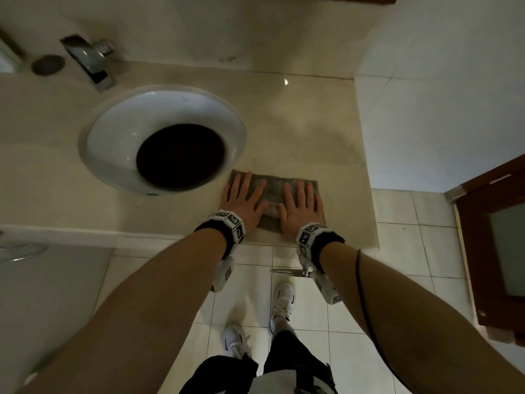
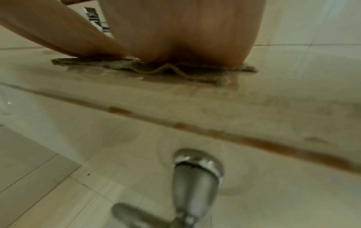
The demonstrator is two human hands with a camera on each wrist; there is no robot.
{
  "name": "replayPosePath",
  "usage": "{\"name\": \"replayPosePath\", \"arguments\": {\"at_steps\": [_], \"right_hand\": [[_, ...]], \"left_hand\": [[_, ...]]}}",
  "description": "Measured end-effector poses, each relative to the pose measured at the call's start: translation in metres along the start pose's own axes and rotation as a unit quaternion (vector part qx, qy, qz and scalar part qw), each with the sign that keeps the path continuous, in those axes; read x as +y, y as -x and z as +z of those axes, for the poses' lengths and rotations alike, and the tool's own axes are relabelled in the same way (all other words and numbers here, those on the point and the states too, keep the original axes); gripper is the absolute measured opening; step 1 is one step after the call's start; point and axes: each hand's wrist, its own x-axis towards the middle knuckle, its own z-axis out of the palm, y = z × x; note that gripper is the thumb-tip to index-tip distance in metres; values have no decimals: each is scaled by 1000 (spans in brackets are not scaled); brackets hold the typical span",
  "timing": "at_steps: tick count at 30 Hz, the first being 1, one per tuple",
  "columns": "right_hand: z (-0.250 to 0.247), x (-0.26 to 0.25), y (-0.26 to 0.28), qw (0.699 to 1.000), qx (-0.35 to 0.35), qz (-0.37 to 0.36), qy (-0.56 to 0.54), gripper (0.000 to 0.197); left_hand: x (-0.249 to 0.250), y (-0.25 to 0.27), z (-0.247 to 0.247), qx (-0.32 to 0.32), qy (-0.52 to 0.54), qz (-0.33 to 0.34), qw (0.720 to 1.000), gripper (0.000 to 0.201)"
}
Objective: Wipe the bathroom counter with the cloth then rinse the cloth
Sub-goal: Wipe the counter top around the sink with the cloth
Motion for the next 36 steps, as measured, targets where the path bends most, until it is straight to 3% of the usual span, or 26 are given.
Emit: {"name": "replayPosePath", "arguments": {"at_steps": [7,15,36], "right_hand": [[22,-38,40,1000,-8,-3,-5,61],[21,-50,39,997,-13,52,-56,62],[-68,10,-155,998,-27,18,-48,60]], "left_hand": [[-30,47,11,-7,-8,-1,1000,62],[-27,41,9,-9,-3,-10,1000,61],[5,-147,-58,26,2,-18,1000,64]]}}
